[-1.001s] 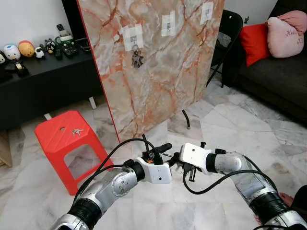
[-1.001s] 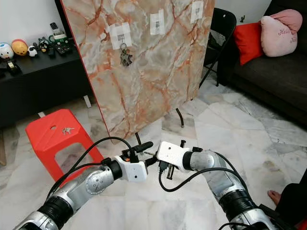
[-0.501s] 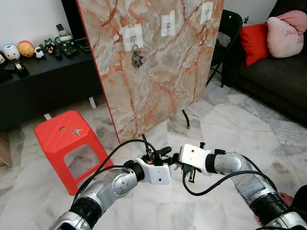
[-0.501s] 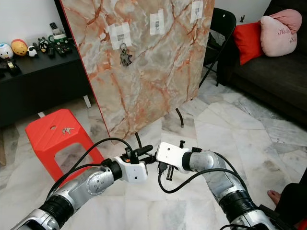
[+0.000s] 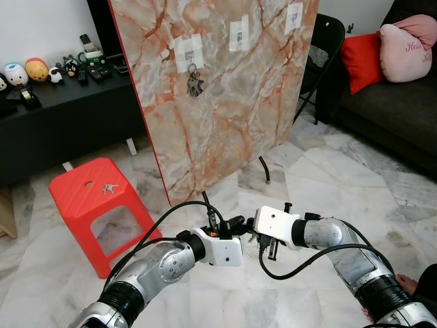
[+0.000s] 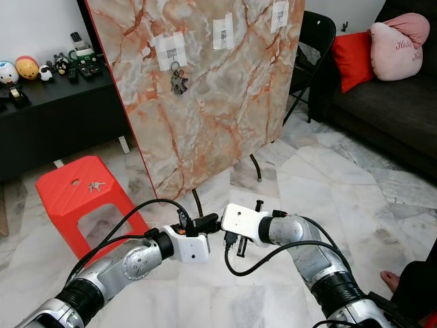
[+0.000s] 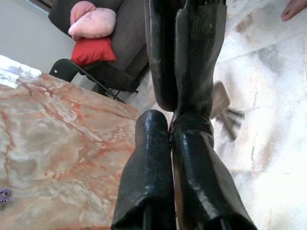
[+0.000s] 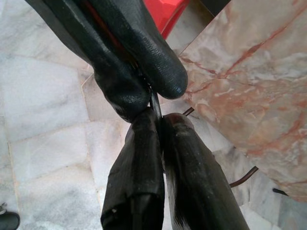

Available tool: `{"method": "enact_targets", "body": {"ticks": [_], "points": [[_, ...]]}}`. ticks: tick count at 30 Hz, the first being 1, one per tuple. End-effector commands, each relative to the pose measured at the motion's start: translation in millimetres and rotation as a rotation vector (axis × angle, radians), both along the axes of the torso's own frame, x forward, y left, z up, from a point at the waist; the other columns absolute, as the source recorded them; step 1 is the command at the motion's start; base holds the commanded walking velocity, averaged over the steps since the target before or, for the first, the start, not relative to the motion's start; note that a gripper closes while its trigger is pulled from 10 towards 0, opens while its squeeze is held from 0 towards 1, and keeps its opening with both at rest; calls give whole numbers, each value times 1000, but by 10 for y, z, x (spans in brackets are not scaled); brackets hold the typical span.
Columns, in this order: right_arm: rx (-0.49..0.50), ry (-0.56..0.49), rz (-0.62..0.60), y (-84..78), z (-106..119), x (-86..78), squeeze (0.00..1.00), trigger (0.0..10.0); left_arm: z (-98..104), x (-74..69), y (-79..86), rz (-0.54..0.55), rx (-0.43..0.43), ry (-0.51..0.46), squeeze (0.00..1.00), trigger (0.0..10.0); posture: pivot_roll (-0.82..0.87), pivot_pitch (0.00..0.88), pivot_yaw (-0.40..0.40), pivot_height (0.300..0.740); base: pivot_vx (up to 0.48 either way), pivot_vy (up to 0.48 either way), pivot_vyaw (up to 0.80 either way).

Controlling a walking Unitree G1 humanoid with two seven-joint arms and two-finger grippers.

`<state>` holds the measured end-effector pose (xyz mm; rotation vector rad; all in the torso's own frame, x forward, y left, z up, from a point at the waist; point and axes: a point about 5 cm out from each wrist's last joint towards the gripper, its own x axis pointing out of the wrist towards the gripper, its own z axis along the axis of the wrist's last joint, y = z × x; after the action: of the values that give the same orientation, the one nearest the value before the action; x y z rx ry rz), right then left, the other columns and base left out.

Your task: Hang keys on a hook

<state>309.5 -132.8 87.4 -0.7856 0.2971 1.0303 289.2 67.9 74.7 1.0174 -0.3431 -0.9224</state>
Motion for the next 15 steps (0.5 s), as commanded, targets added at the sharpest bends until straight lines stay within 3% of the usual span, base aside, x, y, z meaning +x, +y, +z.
{"method": "enact_targets", "body": {"ticks": [1, 15], "points": [[-1, 17, 32, 72, -23, -29, 0, 10000, 96, 65, -8, 4, -12, -35, 0, 0, 18, 0, 9, 740, 0, 0, 0], [4, 12, 16, 103, -42, -16, 0, 10000, 110, 39, -33, -20, -25, -31, 0, 0, 23, 0, 9, 740, 0, 0, 0]]}}
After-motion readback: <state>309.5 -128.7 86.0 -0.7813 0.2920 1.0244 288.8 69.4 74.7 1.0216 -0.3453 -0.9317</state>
